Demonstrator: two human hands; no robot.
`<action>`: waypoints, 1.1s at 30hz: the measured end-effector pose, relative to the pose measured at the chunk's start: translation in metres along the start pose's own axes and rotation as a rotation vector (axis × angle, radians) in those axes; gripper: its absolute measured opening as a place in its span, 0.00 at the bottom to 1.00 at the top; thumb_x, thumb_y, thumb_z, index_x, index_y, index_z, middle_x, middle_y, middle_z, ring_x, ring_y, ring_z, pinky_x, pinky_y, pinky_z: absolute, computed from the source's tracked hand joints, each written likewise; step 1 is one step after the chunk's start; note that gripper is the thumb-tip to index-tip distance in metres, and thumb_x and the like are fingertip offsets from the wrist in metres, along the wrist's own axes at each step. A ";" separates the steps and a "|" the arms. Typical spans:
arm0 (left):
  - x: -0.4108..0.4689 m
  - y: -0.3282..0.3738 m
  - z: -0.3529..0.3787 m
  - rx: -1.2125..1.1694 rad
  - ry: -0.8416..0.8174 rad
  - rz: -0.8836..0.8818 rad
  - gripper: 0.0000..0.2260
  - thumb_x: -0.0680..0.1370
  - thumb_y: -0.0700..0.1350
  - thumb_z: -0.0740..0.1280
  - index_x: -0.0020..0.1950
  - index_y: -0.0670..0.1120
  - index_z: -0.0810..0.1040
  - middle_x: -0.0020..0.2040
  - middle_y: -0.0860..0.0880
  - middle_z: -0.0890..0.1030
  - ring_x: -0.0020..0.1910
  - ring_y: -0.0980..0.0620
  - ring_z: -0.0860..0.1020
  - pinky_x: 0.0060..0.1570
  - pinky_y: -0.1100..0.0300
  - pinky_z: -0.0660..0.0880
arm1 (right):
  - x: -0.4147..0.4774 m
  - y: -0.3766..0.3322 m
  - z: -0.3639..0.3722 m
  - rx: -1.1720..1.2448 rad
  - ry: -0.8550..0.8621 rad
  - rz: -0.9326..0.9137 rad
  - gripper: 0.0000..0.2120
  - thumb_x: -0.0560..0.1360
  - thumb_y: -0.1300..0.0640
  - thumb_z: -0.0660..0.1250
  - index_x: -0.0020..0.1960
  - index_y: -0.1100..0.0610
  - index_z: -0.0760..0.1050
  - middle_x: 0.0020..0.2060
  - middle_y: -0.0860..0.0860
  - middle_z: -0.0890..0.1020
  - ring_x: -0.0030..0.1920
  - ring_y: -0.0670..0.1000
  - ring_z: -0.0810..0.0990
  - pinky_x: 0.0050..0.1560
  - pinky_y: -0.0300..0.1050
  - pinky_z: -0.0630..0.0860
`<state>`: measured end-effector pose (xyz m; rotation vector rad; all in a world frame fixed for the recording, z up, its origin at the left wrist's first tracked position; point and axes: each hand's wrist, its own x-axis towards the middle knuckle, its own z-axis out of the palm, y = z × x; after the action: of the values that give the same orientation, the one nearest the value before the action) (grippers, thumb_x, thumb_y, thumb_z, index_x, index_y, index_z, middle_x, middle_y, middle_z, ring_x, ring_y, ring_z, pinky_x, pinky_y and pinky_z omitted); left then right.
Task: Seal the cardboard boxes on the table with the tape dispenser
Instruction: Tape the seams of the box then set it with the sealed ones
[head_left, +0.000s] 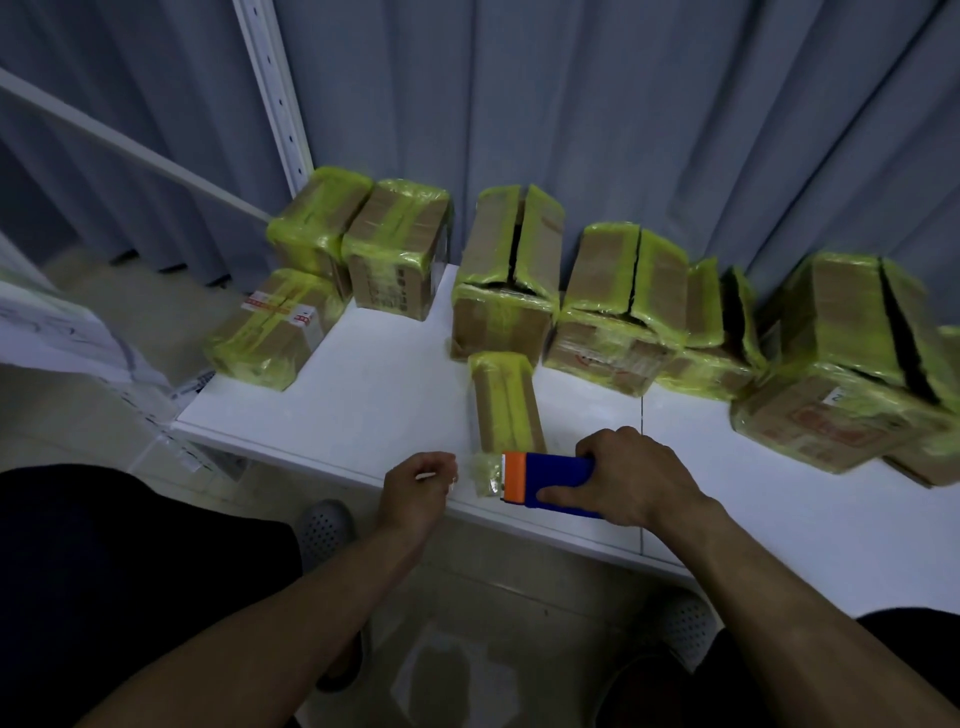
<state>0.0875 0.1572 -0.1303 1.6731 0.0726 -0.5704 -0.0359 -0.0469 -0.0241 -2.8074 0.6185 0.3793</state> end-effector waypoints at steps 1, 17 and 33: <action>0.001 -0.001 0.001 0.014 -0.008 0.002 0.08 0.77 0.38 0.70 0.47 0.51 0.84 0.46 0.51 0.85 0.50 0.50 0.82 0.50 0.58 0.79 | 0.001 -0.001 0.001 0.002 -0.005 0.007 0.28 0.65 0.23 0.70 0.49 0.45 0.76 0.37 0.42 0.78 0.40 0.45 0.81 0.41 0.42 0.80; 0.015 0.001 0.020 0.209 -0.134 -0.060 0.29 0.76 0.43 0.74 0.75 0.46 0.68 0.71 0.46 0.72 0.65 0.47 0.74 0.60 0.55 0.75 | 0.011 -0.004 0.002 0.031 -0.037 0.097 0.32 0.64 0.23 0.71 0.53 0.49 0.78 0.41 0.44 0.79 0.43 0.47 0.81 0.38 0.41 0.76; 0.007 -0.012 0.002 0.510 -0.451 0.640 0.21 0.80 0.47 0.67 0.73 0.53 0.71 0.73 0.59 0.70 0.70 0.64 0.69 0.68 0.66 0.68 | 0.006 0.007 0.009 0.080 -0.024 0.100 0.34 0.66 0.24 0.71 0.58 0.51 0.79 0.44 0.46 0.82 0.44 0.47 0.81 0.44 0.43 0.81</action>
<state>0.0883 0.1557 -0.1438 1.8744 -0.9712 -0.4757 -0.0355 -0.0524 -0.0355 -2.6997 0.7532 0.3976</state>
